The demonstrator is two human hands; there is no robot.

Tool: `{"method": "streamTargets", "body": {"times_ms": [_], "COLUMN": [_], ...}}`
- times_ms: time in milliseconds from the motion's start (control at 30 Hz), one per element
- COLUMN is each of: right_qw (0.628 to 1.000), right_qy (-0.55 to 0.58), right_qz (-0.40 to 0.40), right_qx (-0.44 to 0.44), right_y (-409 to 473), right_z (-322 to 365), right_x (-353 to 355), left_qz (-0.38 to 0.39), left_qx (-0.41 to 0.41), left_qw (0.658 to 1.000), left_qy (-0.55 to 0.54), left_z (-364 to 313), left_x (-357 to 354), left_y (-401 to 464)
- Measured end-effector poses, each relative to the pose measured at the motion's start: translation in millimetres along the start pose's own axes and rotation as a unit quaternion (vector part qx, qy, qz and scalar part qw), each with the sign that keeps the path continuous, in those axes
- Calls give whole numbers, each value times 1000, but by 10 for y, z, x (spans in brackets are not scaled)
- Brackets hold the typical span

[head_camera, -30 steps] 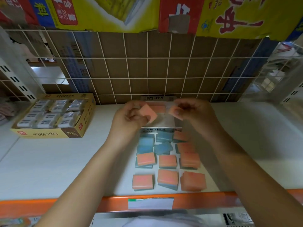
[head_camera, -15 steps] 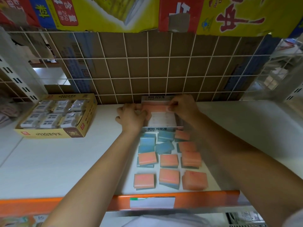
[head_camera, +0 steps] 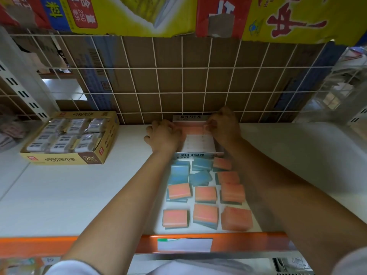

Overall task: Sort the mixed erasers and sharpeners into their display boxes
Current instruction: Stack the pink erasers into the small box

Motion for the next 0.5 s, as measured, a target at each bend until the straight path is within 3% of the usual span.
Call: {"method": "streamTargets", "body": {"times_ms": [100,200,333,500], "right_qw": [1000,996,979,970], "right_qy": [-13,-82,-167,-191], "right_qz": [6,17,50,85], "right_qx": [-10,43,102,125], "right_y": [6,-15,-76,-141], "right_z": [16,85,126,179], "right_x": [2,6,11,55], "left_qz": [-15,-26,-16,31], "left_qx": [-52,-145,-245,-339], "left_qw": [998,980,926,853], "left_qy": [21,130,288,396], "left_z": [-3,-61,-134,-217], "left_x": [-1,20,41,64], "left_y": [-4,-13,-6,-54]}}
Point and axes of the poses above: each hand's wrist, its own y-axis towards the middle knuckle, its own x-axis out of the back of the hand, z = x × y, the point moved 3 cm from there along y, towards the middle knuckle, and after that the axes turned 3 degrees about y, right-handed, at the moved point
